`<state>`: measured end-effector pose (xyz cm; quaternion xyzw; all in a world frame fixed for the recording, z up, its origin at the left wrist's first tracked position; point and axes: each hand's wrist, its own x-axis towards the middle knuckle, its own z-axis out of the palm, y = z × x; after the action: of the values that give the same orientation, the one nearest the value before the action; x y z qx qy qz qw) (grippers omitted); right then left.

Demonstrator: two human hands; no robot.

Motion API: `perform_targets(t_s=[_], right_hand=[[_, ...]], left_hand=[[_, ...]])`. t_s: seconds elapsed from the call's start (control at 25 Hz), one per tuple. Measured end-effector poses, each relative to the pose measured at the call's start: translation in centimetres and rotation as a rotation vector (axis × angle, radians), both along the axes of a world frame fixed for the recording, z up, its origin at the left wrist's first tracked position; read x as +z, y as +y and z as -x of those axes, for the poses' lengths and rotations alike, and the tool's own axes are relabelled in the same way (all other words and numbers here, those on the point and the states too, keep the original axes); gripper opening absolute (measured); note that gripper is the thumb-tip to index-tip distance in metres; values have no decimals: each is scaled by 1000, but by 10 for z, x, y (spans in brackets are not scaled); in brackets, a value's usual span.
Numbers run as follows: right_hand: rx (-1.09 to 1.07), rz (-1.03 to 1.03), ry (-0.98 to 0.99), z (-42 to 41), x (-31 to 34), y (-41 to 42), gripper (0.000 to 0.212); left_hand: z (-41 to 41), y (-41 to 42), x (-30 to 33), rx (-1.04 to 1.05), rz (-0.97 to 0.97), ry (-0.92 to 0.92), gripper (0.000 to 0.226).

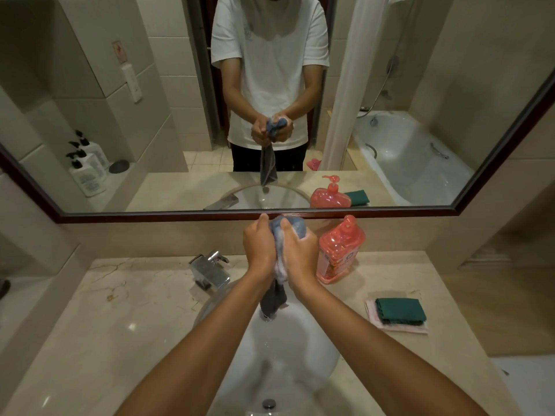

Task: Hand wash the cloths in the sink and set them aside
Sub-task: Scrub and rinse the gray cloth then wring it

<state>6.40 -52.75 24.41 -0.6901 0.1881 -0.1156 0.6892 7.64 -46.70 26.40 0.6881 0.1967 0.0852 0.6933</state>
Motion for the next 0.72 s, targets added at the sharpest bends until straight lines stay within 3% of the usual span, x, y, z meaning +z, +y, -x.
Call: perform_targets(t_s=[0.12, 0.44, 0.56, 0.72], right_hand=[[-17, 6, 82, -18, 15, -10, 32], [28, -145, 125, 1, -6, -8, 34], [61, -440, 202, -8, -5, -14, 43], [339, -872, 268, 3, -17, -34, 59]], left_hand=[[11, -14, -3, -59, -96, -68, 46], [-2, -1, 0, -50, -1, -62, 47], [4, -5, -5, -121, 37, -160, 44], [-1, 2, 4, -125, 149, -247, 40]])
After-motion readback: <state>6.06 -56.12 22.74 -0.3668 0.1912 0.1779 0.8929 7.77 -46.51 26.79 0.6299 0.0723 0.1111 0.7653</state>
